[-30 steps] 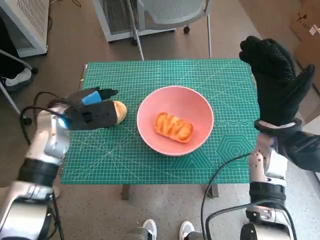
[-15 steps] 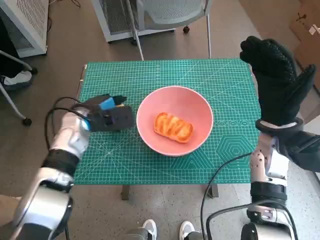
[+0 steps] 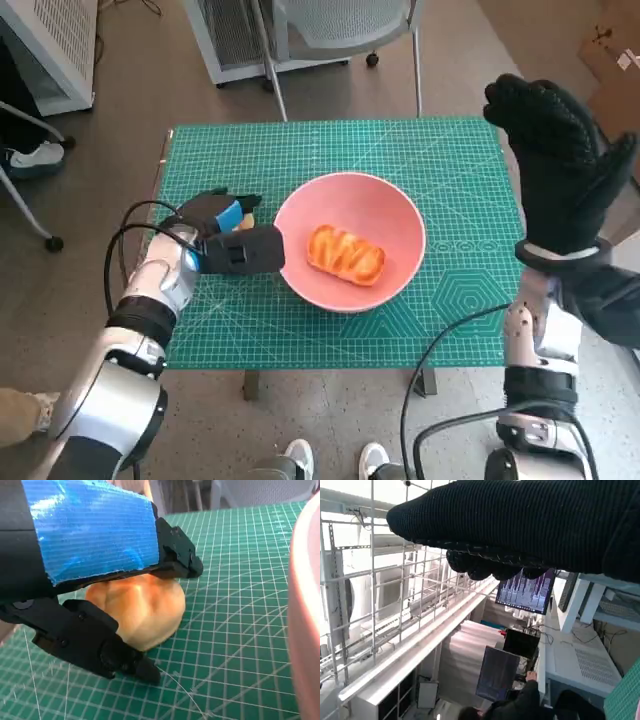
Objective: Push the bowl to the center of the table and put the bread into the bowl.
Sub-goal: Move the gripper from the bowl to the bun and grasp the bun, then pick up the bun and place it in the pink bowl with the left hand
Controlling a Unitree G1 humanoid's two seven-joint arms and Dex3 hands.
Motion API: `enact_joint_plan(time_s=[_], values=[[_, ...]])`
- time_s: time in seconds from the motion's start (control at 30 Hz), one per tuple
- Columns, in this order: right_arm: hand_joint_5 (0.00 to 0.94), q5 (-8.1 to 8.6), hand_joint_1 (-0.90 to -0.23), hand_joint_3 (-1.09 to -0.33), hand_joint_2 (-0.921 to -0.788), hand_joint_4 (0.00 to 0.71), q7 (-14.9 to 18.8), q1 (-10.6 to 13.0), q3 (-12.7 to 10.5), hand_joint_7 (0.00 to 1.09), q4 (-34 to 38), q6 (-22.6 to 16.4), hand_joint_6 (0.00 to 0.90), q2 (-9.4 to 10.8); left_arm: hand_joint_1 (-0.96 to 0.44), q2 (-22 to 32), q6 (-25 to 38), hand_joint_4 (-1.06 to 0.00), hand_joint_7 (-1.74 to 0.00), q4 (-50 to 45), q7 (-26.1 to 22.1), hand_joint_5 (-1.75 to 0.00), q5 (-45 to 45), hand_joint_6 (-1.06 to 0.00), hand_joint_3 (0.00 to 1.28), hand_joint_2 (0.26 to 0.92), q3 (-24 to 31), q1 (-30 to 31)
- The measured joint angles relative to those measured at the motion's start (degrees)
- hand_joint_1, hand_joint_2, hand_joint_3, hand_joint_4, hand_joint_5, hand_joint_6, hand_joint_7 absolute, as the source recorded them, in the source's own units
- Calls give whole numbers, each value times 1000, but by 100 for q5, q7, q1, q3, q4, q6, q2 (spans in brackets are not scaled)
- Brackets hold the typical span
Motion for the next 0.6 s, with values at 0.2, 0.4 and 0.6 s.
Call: enact_joint_plan(time_s=[0.2,0.4,0.6], values=[[1,5,-508,-568,-921,393,0,77,-5,5,-118,6,439,-21,1,114,-182,-611,-1063,-28,217,-1264,165,-671,85,920,-168,0],[1,6,-506,-564,-921,393,-1,151,-2,4,-228,28,438,-35,1,407,-208,-617,-1186,-632,208,-1185,210,-655,88,920,-122,55],[0,6,-505,-564,-921,391,-1,158,2,2,-231,30,434,-35,1,763,-131,-670,-1204,-1953,172,-1116,145,-652,66,920,242,189]])
